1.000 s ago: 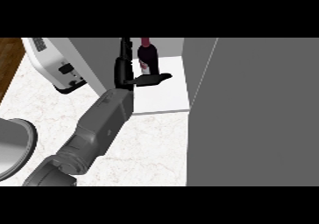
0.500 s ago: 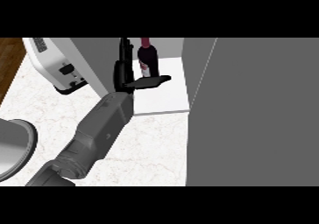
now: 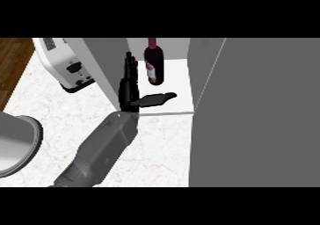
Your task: Pick up the wine, place it into the cabinet and close the cabinet
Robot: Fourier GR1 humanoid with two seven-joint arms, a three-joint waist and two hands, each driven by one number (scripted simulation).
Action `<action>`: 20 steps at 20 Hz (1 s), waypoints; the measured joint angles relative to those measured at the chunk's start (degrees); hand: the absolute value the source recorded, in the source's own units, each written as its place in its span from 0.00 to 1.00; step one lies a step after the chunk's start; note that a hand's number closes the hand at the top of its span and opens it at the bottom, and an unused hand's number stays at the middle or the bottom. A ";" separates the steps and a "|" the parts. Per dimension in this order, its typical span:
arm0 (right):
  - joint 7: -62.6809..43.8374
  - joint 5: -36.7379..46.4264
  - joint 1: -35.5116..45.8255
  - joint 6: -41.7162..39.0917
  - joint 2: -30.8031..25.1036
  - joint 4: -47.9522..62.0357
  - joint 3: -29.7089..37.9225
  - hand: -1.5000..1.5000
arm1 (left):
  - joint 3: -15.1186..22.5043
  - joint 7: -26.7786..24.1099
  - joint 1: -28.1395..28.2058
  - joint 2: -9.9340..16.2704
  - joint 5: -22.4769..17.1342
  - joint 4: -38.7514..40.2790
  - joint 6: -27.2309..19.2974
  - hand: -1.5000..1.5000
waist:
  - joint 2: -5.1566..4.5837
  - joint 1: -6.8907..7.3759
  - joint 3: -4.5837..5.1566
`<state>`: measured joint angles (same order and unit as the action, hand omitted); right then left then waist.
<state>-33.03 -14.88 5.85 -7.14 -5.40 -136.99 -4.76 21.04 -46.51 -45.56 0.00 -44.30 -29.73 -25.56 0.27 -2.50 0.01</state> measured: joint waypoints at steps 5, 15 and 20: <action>0.44 0.11 -0.45 -0.19 -0.78 -0.15 1.83 0.00 | 9.63 0.60 7.87 0.02 -2.55 -12.97 -8.17 0.00 | -0.02 1.19 -0.01; 1.80 0.06 -2.40 -1.76 -2.01 -0.37 4.85 0.00 | 21.13 3.77 21.73 0.88 2.09 -36.73 -19.55 0.00 | 0.00 2.41 -0.03; 0.79 -0.33 -1.83 -1.87 -2.53 -0.55 6.47 0.00 | 24.01 5.08 27.95 2.01 5.29 -46.22 -23.07 0.00 | -0.01 2.48 -0.04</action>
<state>-32.24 -15.22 4.02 -9.01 -7.94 -137.54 1.71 45.05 -41.43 -17.61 2.01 -39.01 -75.95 -48.63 0.26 -0.02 -0.03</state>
